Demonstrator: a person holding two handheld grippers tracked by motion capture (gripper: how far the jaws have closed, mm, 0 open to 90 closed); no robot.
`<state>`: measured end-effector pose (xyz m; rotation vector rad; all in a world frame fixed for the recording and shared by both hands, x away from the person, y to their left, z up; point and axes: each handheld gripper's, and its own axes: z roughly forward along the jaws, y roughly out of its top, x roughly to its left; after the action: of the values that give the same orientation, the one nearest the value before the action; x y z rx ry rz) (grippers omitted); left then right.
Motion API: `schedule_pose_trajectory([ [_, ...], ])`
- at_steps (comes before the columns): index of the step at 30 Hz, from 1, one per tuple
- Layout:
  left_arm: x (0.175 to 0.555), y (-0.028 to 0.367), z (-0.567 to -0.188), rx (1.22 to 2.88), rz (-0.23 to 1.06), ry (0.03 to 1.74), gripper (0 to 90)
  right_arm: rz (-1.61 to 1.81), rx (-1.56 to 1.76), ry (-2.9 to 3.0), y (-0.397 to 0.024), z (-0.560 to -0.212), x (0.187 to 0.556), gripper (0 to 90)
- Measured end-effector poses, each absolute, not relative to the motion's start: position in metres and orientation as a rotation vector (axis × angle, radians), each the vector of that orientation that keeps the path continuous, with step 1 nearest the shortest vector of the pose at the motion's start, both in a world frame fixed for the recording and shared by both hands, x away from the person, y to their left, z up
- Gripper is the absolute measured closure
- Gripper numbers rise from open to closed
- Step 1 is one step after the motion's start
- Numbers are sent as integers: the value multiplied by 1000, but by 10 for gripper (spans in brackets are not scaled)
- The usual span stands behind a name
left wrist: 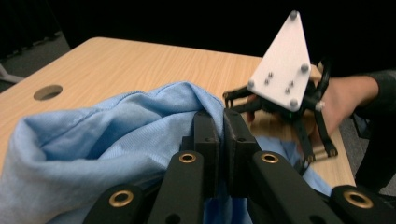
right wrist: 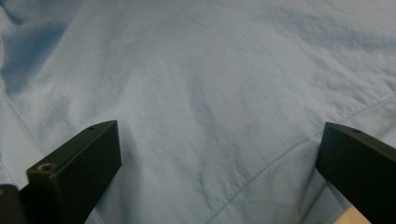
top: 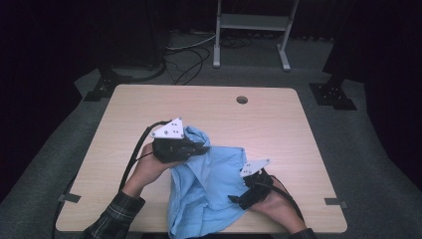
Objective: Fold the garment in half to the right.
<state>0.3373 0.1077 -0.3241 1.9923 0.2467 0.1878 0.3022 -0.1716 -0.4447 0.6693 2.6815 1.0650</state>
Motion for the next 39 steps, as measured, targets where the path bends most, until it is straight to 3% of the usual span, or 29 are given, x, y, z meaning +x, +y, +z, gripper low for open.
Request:
schedule_pose_trajectory([
  [11,345,79,-332,2004,144,217,857,1084,626,2703,-126,-444,303,0],
  [22,360,63,-380,2106,68,297,856,1175,644,2653,-173,-429,303,15],
  [30,362,53,-401,2159,25,302,848,1149,618,2664,-177,-430,303,15],
  [35,360,52,-400,2148,-5,289,784,1163,620,2655,-180,-428,304,15],
  [39,357,51,-396,2141,-61,264,641,1180,621,2644,-184,-427,304,14],
])
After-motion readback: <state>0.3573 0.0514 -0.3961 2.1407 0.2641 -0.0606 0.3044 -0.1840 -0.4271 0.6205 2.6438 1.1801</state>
